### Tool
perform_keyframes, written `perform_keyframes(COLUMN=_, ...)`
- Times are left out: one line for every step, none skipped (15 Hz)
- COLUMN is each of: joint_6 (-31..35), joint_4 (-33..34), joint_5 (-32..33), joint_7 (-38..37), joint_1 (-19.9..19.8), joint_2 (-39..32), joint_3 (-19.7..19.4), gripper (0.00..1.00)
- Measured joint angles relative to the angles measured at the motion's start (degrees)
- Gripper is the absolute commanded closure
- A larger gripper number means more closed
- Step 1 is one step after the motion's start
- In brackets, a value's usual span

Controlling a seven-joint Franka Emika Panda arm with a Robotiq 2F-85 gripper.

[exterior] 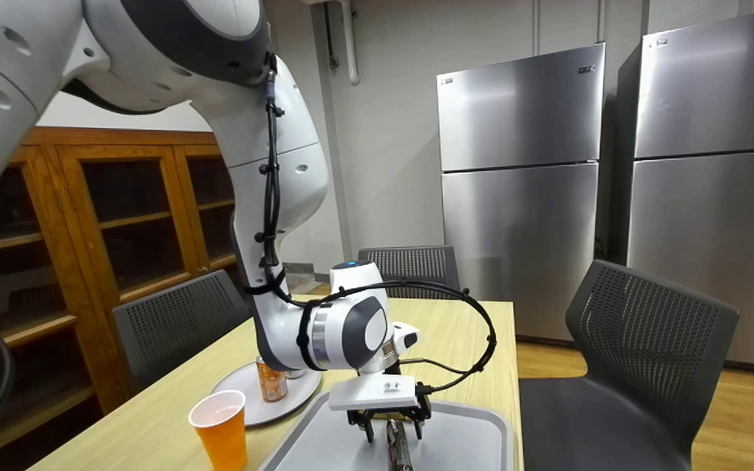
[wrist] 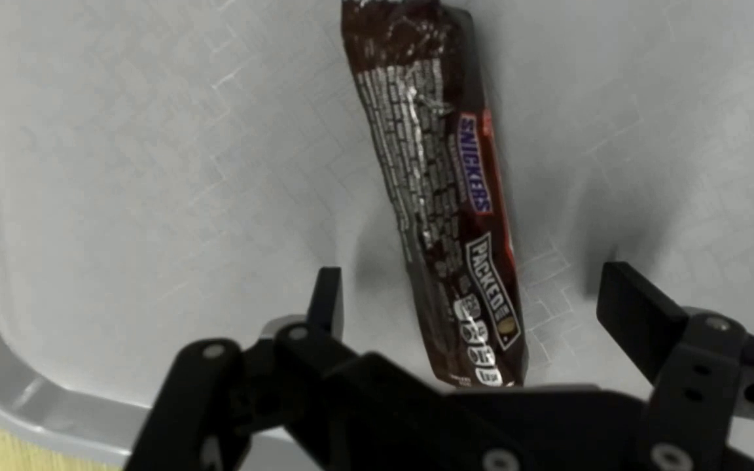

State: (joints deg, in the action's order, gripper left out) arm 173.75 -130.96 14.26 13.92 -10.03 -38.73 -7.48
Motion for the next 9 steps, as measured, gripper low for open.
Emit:
perform_keyframes(joint_6=0.02, joint_4=0.27, joint_5=0.0, joint_7=0.0, joint_1=0.0, joint_2=-0.34, joint_3=0.01, gripper=0.26)
perform_keyframes(joint_6=0.04, joint_4=0.42, joint_5=0.0, joint_7=0.0, joint_1=0.0, joint_2=-0.59, joint_3=0.06, gripper=0.26)
perform_keyframes(joint_6=0.06, joint_4=0.49, joint_5=0.0, joint_7=0.0, joint_1=0.0, joint_2=-0.71, joint_3=0.09, gripper=0.31)
perform_keyframes(joint_6=0.08, joint_4=0.5, joint_5=0.0, joint_7=0.0, joint_1=0.0, joint_2=-0.73, joint_3=0.12, gripper=0.4)
perform_keyframes(joint_6=0.1, joint_4=0.51, joint_5=0.0, joint_7=0.0, joint_1=0.0, joint_2=-0.72, joint_3=0.2, gripper=0.47)
perform_keyframes(joint_6=0.1, joint_4=0.52, joint_5=0.0, joint_7=0.0, joint_1=0.0, joint_2=-0.68, joint_3=0.33, gripper=0.55)
perform_keyframes(joint_6=0.11, joint_4=0.52, joint_5=0.0, joint_7=0.0, joint_1=0.0, joint_2=-0.64, joint_3=0.47, gripper=0.62)
perform_keyframes(joint_6=0.11, joint_4=0.53, joint_5=0.0, joint_7=0.0, joint_1=0.0, joint_2=-0.6, joint_3=0.58, gripper=0.71)
perform_keyframes(joint_6=0.12, joint_4=0.55, joint_5=0.0, joint_7=0.0, joint_1=0.0, joint_2=-0.57, joint_3=0.65, gripper=0.77)
